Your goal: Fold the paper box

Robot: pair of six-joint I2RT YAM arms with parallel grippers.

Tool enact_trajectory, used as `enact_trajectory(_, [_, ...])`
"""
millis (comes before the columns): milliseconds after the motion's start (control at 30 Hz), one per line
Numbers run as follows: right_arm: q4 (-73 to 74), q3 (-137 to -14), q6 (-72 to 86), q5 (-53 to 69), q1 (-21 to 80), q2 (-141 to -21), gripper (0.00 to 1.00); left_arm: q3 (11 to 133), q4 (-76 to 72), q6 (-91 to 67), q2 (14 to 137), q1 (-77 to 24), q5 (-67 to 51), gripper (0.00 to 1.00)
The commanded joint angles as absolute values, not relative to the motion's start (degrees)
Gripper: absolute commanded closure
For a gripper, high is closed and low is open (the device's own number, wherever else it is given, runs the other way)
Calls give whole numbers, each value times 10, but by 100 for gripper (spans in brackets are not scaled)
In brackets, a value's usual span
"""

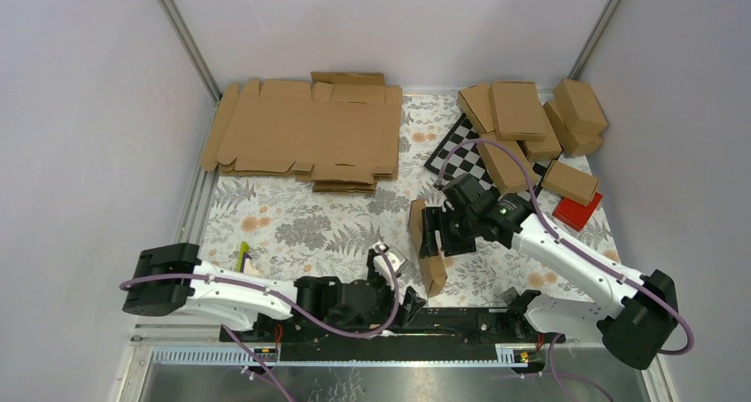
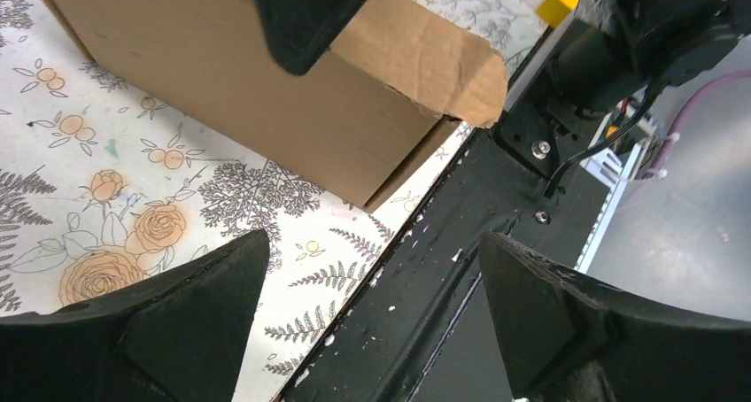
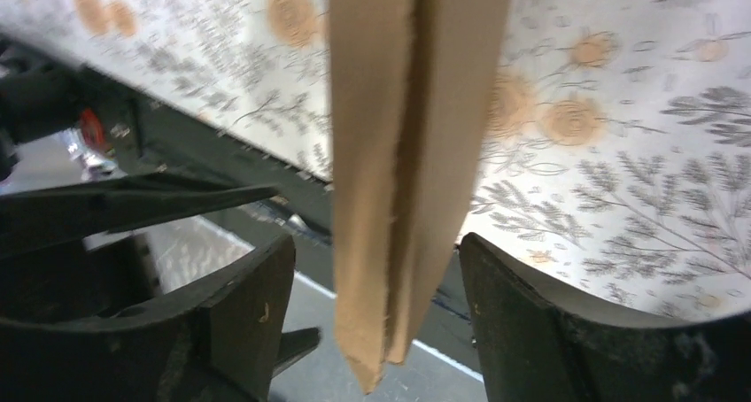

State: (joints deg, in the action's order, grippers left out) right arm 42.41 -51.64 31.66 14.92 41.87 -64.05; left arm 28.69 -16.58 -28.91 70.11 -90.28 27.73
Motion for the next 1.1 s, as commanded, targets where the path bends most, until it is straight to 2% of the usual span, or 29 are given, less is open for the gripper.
enact_trajectory(0, [457,-553,333,24,430,-654,29,248,-223,-314,645,-885,280,1])
enact_trajectory(100, [447,-560,346,22,434,-672,41,227,-218,-313,623,-877,282,1])
enact_trajectory(267, [442,-569,373,-5,437,-687,54,179,-246,-290,570,-850,253,1])
enact_trajectory(367, [429,-572,406,-43,436,-669,69,164,-258,-262,548,-841,246,1])
enact_trajectory(467, [415,-587,465,-76,436,-662,72,159,-286,-219,542,-841,246,1])
enact_trajectory(533, [418,-605,506,-91,437,-675,79,157,-318,-185,549,-841,253,1])
enact_trajectory(700, [476,-672,610,-113,436,-727,71,146,-450,-69,590,-842,281,1])
enact_trajectory(867, [485,-683,669,-134,436,-721,62,149,-602,26,689,-835,326,1])
enact_trajectory(1067, [485,-664,709,-124,436,-702,61,210,-654,25,812,-792,327,1])
